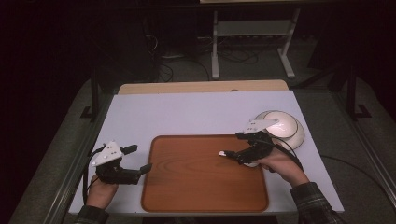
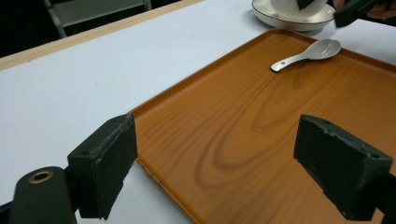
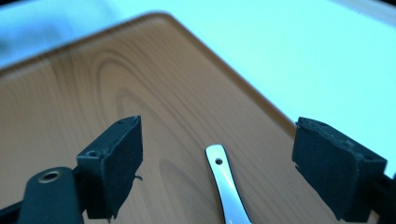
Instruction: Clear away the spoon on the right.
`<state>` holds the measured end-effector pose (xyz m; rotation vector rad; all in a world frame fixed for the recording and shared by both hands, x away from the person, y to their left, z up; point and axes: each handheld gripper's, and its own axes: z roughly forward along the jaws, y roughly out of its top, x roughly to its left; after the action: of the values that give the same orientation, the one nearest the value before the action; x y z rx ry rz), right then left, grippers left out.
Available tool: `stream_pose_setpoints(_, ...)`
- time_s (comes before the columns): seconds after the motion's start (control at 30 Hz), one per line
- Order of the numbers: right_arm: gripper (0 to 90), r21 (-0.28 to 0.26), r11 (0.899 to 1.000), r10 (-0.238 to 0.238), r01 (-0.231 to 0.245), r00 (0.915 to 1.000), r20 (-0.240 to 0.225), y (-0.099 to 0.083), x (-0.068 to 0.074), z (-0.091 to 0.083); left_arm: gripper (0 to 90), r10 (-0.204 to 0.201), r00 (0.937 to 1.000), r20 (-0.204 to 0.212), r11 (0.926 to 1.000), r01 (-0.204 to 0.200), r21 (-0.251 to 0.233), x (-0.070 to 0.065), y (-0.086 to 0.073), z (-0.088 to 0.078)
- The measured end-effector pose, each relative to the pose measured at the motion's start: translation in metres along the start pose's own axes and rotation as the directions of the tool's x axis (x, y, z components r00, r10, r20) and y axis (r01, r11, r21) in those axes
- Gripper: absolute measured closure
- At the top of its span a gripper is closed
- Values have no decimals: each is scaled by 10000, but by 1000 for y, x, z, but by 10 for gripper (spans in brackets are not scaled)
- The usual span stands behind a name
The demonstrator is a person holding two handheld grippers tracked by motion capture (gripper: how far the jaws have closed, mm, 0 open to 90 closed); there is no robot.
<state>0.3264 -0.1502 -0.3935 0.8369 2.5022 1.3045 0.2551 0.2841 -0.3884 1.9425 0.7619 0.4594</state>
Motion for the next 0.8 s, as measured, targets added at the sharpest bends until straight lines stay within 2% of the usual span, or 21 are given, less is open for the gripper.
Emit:
stream_pose_setpoints(0.13, 155, -509, 9986, 105, -105, 9999, 7, 1, 0, -13, 129, 27, 10000, 12, 10000, -27, 11, 0, 0, 0)
stream_pose_setpoints(0.37, 140, -894, 9960, 70, -71, 10000, -21, -1, 3, -32, 129, 15, 10000, 34, 10000, -16, 30, 0, 0, 0)
stream_pose_setpoints(0.53, 122, -1563, 9877, 72, -67, 10000, 28, -2, 5, -54, 129, 10, 10000, 74, 10000, -11, 83, -1, 1, 1)
stream_pose_setpoints(0.6, 105, -1643, 9864, 82, -73, 10000, 49, -3, 5, -56, 129, 20, 10000, 82, 10000, -21, 96, -1, 1, 1)
stream_pose_setpoints(0.63, 61, -1672, 9859, 26, -26, 10000, 2, -4, 6, -62, 129, 39, 9999, 105, 10000, -40, 85, -1, 1, 1)
stream_pose_setpoints(0.8, 46, -1714, 9852, -37, 37, 10000, 4, -10, 8, -71, 129, 15, 9999, 105, 10000, -16, 68, -1, 1, 1)
